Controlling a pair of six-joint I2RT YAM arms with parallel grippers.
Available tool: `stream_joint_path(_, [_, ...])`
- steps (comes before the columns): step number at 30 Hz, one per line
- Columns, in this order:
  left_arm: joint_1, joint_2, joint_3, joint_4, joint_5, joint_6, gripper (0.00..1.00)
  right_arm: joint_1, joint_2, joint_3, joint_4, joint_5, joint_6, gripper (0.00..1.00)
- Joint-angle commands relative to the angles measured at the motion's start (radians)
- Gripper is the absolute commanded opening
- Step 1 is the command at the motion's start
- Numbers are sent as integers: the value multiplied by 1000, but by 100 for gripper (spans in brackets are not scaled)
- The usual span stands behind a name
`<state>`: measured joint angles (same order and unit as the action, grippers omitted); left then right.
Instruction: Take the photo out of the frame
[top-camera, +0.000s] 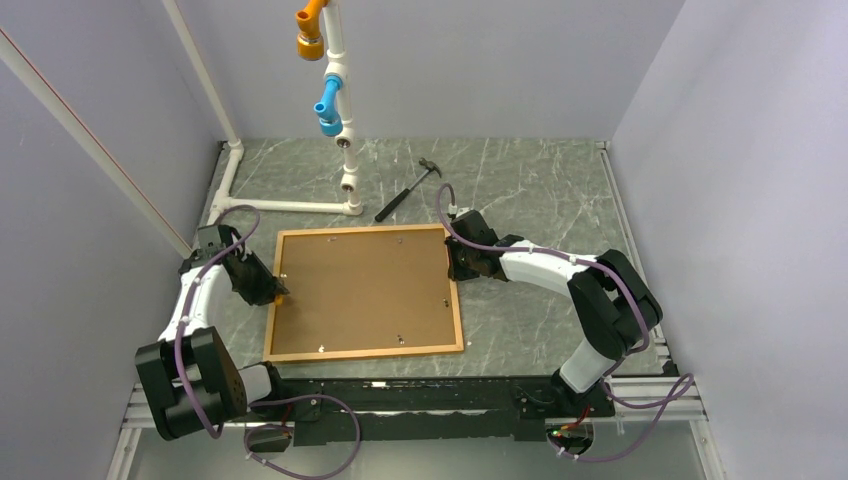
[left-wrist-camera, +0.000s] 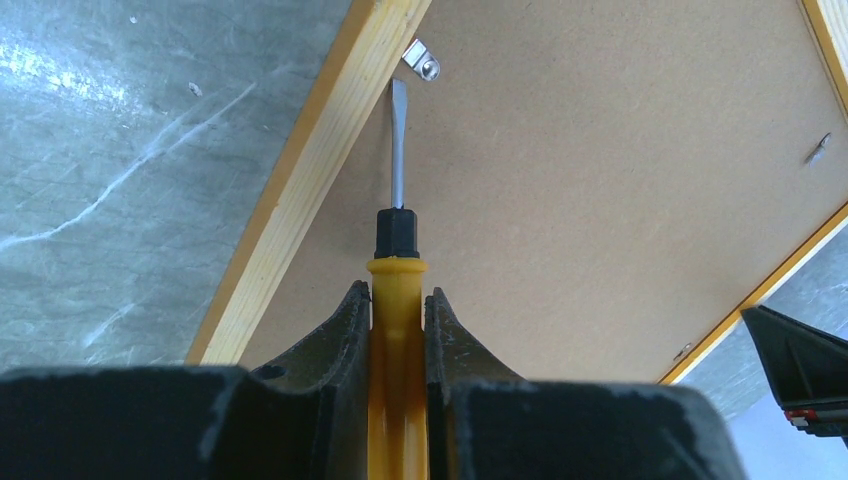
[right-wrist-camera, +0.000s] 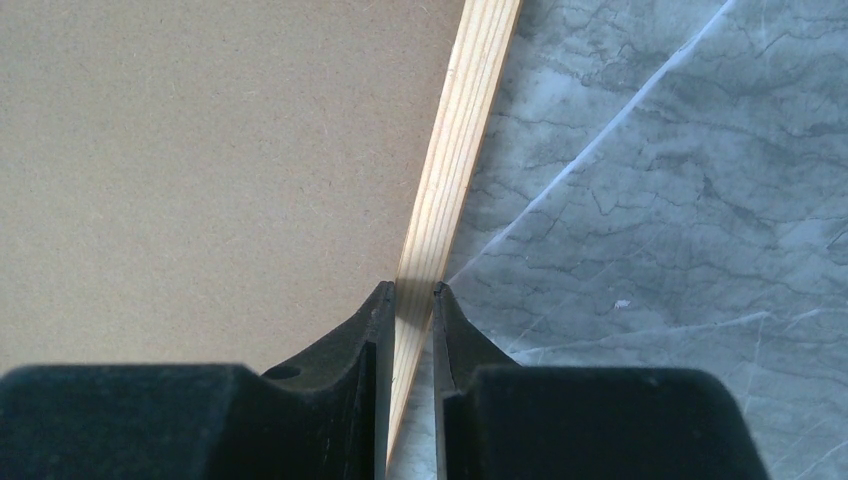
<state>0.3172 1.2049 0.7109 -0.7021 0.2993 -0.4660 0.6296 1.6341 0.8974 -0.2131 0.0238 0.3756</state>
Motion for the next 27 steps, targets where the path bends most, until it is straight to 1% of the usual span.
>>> stream_joint_path(1, [3,11,17,36,3,-10,0,-4,-23,-6,19,6,-27,0])
stream_joint_path(8, [3,49,25,84,-9,2,0,-5,-16,-6,22,-5,-32,0])
stream_joint_path(15, [2,93,30,133,22,5,0,-5,-9,-6,26,-11,-35,0])
stream_joint_path(22, [3,114,36,149,75,39,0,-4,0,-2,25,-19,-37,0])
stream_joint_path(27, [3,121,29,166,158,21,0,-4,8,3,24,-19,-38,0])
